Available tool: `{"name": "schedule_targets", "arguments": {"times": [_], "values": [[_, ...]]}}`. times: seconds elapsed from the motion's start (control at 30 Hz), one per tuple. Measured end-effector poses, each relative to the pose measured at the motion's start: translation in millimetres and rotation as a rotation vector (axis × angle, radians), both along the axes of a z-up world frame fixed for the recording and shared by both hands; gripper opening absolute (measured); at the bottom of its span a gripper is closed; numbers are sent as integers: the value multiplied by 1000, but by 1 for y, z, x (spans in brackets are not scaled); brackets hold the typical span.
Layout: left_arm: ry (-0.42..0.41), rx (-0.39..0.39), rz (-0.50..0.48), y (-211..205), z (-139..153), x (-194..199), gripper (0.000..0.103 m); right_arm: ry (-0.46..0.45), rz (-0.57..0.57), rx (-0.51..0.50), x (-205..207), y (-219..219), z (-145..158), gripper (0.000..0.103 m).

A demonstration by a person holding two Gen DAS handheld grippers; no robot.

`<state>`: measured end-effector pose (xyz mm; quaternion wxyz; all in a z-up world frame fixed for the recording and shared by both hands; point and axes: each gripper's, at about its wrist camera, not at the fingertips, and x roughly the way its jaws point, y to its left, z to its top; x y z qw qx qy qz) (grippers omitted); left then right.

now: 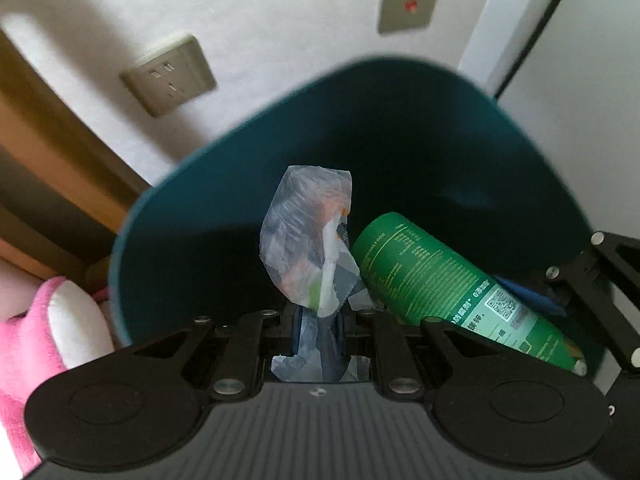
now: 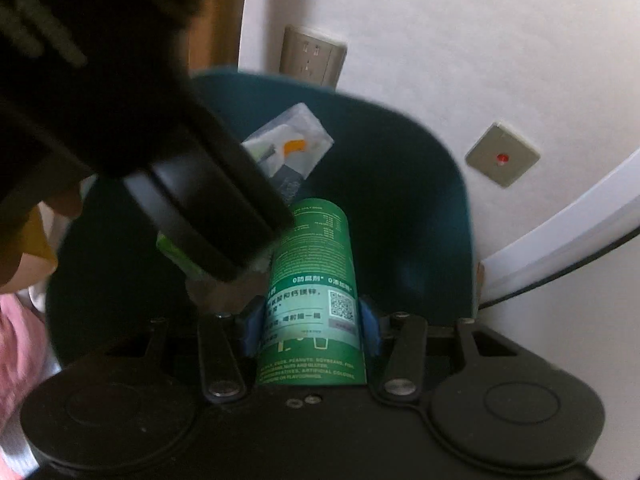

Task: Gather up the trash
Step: 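Open the left tool releasing the clear bag while right drops the green can into the bin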

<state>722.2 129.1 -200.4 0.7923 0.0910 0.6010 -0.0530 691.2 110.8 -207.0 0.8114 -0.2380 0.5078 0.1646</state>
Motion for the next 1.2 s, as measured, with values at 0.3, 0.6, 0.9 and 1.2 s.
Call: {"name": "schedule_targets", "arguments": {"times": [0.3, 0.6, 0.9, 1.2], "values": [[91, -3, -21, -5, -32, 10, 16, 96, 0, -33, 11, 2, -20, 48], [105, -30, -15, -2, -38, 9, 33, 113, 3, -6, 14, -4, -22, 51], [45, -98, 18, 12, -12, -7, 54, 80, -41, 89, -1, -19, 1, 59], [-82, -105, 0, 9, 34, -33, 54, -16, -70, 186, -31, -36, 53, 62]]}}
